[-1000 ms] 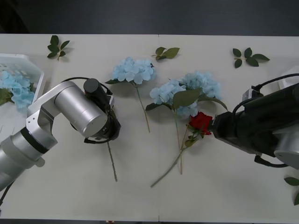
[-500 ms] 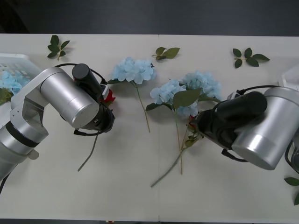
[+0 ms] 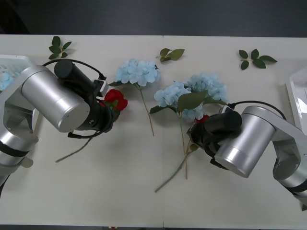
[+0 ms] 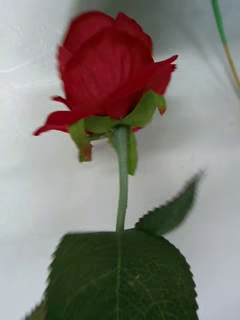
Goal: Put the red flowers into the right box and the blue flowers into the left box
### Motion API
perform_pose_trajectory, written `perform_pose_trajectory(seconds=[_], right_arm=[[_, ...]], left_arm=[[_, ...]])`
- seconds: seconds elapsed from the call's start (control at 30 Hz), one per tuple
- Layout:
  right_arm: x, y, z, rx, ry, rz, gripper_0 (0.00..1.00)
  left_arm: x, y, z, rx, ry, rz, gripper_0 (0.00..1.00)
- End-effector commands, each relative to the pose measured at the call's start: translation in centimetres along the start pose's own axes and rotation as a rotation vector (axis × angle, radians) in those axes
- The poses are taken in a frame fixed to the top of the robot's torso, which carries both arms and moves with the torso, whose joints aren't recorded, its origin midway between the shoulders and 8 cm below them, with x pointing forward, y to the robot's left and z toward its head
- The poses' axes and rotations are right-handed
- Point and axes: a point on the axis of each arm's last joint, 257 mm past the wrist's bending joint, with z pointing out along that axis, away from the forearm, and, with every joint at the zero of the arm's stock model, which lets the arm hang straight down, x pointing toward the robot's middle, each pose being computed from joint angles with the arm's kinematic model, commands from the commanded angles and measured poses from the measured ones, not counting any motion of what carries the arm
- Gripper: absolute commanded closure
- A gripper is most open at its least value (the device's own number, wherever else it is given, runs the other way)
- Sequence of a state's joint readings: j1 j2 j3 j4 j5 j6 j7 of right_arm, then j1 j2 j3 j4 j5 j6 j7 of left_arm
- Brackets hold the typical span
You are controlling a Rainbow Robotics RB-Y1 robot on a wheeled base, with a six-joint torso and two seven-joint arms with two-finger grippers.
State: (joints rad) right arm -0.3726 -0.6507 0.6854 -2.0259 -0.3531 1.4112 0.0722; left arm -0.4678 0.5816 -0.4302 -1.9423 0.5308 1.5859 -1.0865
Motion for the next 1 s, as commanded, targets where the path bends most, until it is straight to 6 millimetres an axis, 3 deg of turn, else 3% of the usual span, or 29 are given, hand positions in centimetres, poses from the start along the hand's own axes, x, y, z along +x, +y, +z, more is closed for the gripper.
perform_pose_trajectory(seconds=[0.03,0.23,0.3,0.33,0.4,1.0], right_arm=[[0.2,0.5,0.7,-0.009,-0.005,-0.002,0.00],[0.4,-0.4,1.6,0.022,-0.011,-0.019,0.00],[0.4,-0.8,2.0,0.034,-0.009,-0.019,0.00],[0.3,-0.9,2.1,0.038,-0.010,-0.020,0.00],[0.4,-1.1,2.3,0.043,-0.008,-0.020,0.00],[0.6,-0.9,4.5,0.040,-0.005,-0.040,0.00]], left_arm=[[-1.0,0.0,-2.1,0.013,-0.064,0.048,1.00],[-0.9,-0.1,-2.2,0.023,-0.067,0.047,0.99],[-0.8,0.1,-2.1,0.018,-0.066,0.049,0.48],[-0.8,0.2,-2.1,0.016,-0.065,0.050,0.28],[-0.8,0.3,-2.1,0.013,-0.067,0.054,0.01],[0.1,2.3,-0.8,-0.054,-0.037,0.187,0.00]])
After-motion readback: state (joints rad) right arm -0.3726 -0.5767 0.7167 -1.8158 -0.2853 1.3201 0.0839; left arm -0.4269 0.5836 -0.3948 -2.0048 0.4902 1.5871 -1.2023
